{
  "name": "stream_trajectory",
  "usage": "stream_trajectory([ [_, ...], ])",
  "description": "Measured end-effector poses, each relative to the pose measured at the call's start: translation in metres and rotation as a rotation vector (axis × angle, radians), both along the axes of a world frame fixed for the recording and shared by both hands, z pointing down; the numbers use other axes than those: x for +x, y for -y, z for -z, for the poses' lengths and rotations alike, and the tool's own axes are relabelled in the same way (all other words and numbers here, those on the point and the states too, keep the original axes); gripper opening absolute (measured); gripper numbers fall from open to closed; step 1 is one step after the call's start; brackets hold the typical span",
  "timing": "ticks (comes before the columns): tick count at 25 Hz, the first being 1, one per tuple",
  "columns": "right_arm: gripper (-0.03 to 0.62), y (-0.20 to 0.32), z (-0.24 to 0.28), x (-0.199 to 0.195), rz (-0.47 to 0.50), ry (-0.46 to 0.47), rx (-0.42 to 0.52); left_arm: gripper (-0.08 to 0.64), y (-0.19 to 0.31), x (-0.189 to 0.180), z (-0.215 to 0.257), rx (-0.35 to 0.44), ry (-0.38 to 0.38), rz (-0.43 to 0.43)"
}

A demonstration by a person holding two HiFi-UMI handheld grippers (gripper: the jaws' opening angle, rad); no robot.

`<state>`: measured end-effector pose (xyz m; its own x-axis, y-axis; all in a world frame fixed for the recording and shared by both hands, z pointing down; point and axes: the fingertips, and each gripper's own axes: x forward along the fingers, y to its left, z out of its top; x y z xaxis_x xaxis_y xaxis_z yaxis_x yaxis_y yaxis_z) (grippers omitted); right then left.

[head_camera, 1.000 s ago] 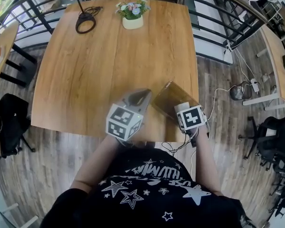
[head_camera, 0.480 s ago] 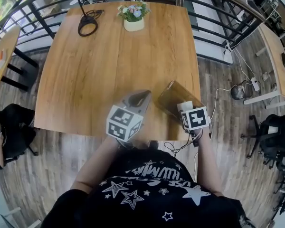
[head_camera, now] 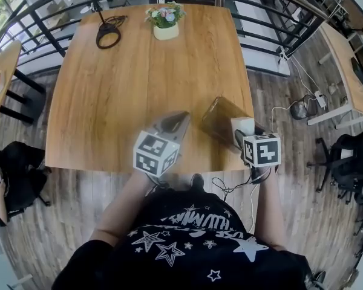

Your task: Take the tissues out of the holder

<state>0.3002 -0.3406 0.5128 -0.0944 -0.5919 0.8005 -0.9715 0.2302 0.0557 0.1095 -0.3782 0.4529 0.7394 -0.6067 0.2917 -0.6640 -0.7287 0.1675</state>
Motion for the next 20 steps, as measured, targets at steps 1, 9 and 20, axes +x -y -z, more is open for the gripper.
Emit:
stream_trajectory([
  [1,0.256,-0.002,0.007,-0.002,-0.003,0.010,0.026,0.015,-0.003,0.000,0.001,0.001,-0.001,-0.006],
  [9,0.256,-0.018,0.062,-0.028,-0.042,0.079,0.243,0.015,-0.021,-0.013,0.008,0.010,-0.007,-0.070],
  [20,0.256,-0.067,0.094,-0.067,-0.139,0.232,0.411,0.015,-0.048,-0.025,0.013,0.007,-0.003,-0.211],
])
